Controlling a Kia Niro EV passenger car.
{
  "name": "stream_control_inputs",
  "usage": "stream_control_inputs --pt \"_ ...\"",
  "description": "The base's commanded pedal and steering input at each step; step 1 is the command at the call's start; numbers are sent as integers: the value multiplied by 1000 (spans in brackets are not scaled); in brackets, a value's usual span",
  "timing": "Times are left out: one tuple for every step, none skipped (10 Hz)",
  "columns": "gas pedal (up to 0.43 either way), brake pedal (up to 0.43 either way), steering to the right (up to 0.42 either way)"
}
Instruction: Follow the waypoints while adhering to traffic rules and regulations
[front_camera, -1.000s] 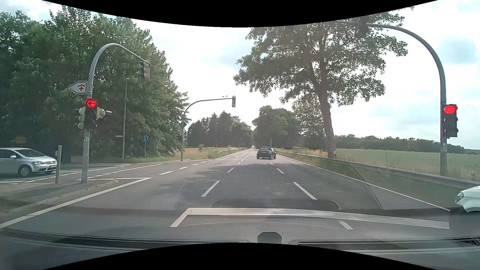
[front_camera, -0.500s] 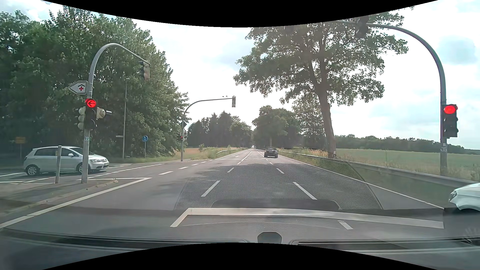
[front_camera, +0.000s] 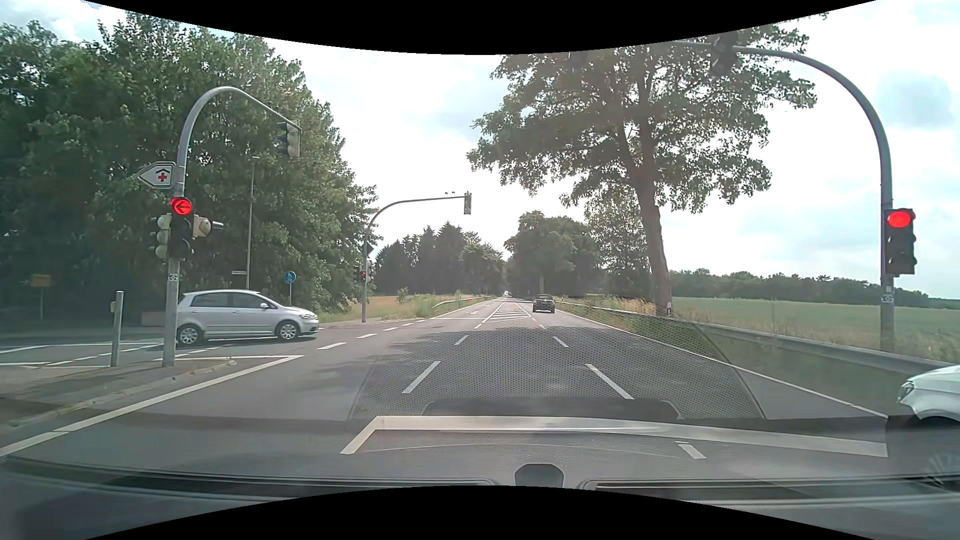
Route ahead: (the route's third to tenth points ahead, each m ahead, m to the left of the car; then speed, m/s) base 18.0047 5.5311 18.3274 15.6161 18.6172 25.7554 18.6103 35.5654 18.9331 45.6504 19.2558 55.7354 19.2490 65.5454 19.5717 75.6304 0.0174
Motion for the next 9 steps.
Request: stream_control_inputs --pt "0 567 2" --pt "0 573 2" --pt "0 579 2" --pt "0 579 2" --pt "0 579 1" --pt "0 585 -1" --pt "0 585 -1" --pt "0 598 -1" --pt "0 598 -1"
